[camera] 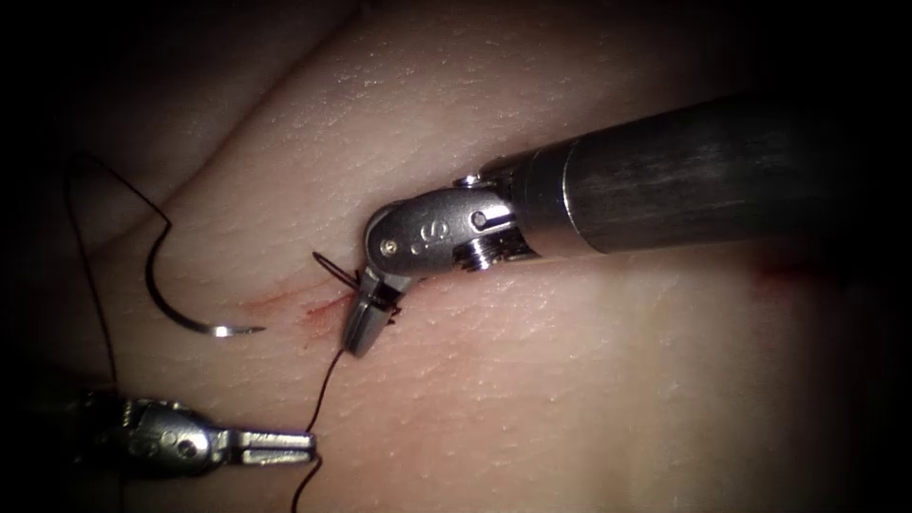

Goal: Wound Closure

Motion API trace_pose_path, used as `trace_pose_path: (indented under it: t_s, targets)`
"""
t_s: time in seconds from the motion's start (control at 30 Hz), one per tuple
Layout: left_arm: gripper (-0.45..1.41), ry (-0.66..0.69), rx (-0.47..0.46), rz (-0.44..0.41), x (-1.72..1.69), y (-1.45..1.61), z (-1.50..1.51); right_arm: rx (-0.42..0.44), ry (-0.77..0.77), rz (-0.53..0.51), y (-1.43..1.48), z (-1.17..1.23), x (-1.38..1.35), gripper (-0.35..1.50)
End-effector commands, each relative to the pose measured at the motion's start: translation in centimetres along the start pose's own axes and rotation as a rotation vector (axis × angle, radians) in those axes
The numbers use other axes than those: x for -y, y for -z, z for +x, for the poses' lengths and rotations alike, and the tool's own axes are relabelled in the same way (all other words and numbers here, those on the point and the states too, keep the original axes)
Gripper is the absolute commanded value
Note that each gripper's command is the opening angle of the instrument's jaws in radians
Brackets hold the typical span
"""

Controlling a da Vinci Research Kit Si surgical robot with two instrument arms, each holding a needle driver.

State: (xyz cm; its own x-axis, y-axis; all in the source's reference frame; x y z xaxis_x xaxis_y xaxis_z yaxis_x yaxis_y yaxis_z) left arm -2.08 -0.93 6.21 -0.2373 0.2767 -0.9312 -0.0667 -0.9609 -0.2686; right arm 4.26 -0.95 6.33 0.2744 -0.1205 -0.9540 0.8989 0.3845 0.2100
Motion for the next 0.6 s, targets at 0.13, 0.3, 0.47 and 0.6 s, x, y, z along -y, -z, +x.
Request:
trace_pose_path:
  t_s: [0.13,0.3,0.47,0.6]
  targets:
    - [-0.45,0.005,0.001,-0.007,-0.22,-0.11,0.1,-0.005,-0.003,-0.027,0.1,-0.09,-0.19,-0.35]
    - [-0.45,0.013,-0.005,-0.014,-0.39,-0.16,0.32,-0.009,-0.006,-0.038,0.1,-0.13,-0.24,-0.35]
    - [-0.45,0.026,-0.024,-0.039,-0.59,-0.19,0.61,-0.005,-0.001,-0.044,0.09,-0.14,-0.25,-0.35]
    - [-0.45,0.021,-0.033,-0.051,-0.7,-0.2,0.84,-0.001,-0.004,-0.055,0.13,-0.18,-0.27,-0.35]
